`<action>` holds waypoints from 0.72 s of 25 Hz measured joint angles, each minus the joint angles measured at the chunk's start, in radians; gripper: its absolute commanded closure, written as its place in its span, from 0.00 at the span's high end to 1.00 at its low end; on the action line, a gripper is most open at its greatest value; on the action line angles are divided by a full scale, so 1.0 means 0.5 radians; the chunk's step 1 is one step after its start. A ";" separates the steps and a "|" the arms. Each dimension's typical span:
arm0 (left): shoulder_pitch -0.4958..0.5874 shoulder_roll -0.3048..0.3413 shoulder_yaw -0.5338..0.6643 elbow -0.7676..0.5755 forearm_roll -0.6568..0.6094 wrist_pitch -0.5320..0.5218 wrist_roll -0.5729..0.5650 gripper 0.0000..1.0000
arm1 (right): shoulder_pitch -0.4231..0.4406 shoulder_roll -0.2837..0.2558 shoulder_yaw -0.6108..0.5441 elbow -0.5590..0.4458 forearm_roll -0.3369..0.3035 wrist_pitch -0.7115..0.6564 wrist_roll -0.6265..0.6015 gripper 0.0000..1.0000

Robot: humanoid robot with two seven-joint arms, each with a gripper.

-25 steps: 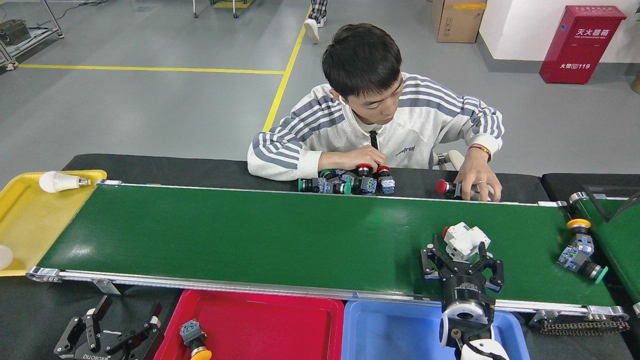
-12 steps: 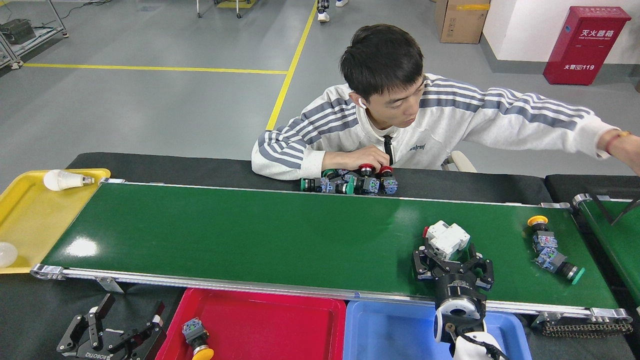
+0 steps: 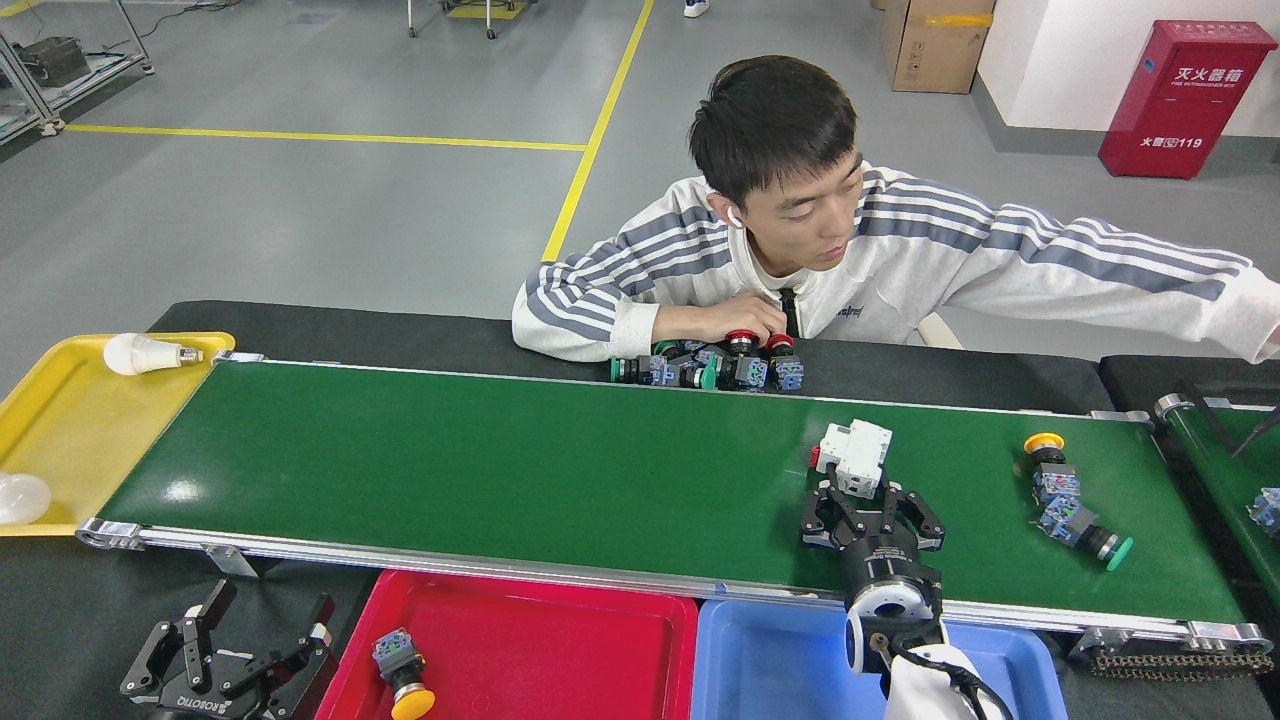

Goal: Pick switch part from conveyor to tray
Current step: 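Lower the right gripper onto the white breaker module and grasp it, then carry the white module to the blue tray and release it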

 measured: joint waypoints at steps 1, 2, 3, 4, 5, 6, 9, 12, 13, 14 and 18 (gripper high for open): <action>0.000 0.001 0.000 0.000 0.000 0.000 0.000 1.00 | 0.017 -0.001 0.000 -0.032 0.000 -0.023 0.000 0.01; 0.000 0.001 0.000 0.000 0.000 0.000 0.000 1.00 | 0.049 -0.008 -0.001 -0.091 0.000 -0.060 0.003 0.01; 0.004 0.002 0.000 0.000 0.000 0.000 0.000 1.00 | 0.101 -0.023 -0.001 -0.177 0.000 -0.098 0.006 0.01; 0.007 0.002 0.000 0.000 0.000 0.000 0.000 1.00 | 0.173 -0.063 -0.001 -0.306 0.000 -0.157 0.008 0.01; 0.010 0.002 0.001 0.000 0.000 0.000 0.001 1.00 | 0.273 -0.129 -0.006 -0.464 -0.013 -0.232 0.008 0.01; 0.012 0.001 0.002 0.000 0.000 0.000 0.001 1.00 | 0.414 -0.219 -0.016 -0.646 -0.049 -0.343 0.005 0.01; 0.013 -0.002 0.006 -0.001 0.000 -0.001 0.001 1.00 | 0.875 -0.480 -0.111 -1.068 -0.228 -0.764 -0.091 0.03; 0.031 -0.002 0.023 -0.002 0.000 -0.001 0.002 1.00 | 1.143 -0.607 -0.280 -1.160 -0.283 -1.196 -0.227 0.87; 0.036 -0.002 0.028 -0.004 0.000 -0.002 0.002 1.00 | 1.196 -0.604 -0.332 -1.160 -0.285 -1.287 -0.250 1.00; 0.040 -0.002 0.037 -0.007 0.000 -0.002 0.004 1.00 | 1.239 -0.593 -0.392 -1.157 -0.286 -1.349 -0.273 1.00; 0.041 -0.059 0.051 -0.011 0.000 -0.003 0.011 1.00 | 1.299 -0.393 -0.634 -1.135 -0.293 -1.441 -0.302 1.00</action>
